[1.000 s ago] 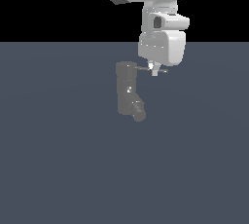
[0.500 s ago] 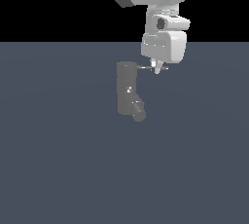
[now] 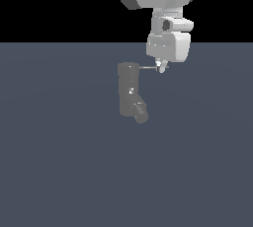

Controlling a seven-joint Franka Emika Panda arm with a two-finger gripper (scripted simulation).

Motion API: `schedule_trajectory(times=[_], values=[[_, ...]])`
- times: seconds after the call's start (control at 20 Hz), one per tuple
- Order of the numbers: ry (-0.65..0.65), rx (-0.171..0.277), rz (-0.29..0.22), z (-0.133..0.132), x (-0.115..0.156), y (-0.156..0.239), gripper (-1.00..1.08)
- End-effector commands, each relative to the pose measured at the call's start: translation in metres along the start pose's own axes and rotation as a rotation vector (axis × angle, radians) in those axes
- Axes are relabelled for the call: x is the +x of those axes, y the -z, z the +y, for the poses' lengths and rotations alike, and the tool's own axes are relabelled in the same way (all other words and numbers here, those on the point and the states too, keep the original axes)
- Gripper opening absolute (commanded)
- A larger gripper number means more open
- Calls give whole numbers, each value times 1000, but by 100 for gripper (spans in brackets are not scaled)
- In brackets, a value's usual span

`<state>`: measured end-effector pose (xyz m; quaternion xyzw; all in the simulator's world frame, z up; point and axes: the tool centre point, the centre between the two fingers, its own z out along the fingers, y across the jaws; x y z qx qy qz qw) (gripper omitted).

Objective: Turn on the faucet by rotating a designated handle.

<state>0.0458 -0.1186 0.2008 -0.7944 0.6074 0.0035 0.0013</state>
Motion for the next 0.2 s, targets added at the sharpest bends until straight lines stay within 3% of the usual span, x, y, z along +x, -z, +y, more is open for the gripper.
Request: schedule_trajectory(times=[0.0, 0.15], values=[[-25, 2, 7, 0, 21, 1, -100], [-26, 2, 7, -4, 26, 1, -100]])
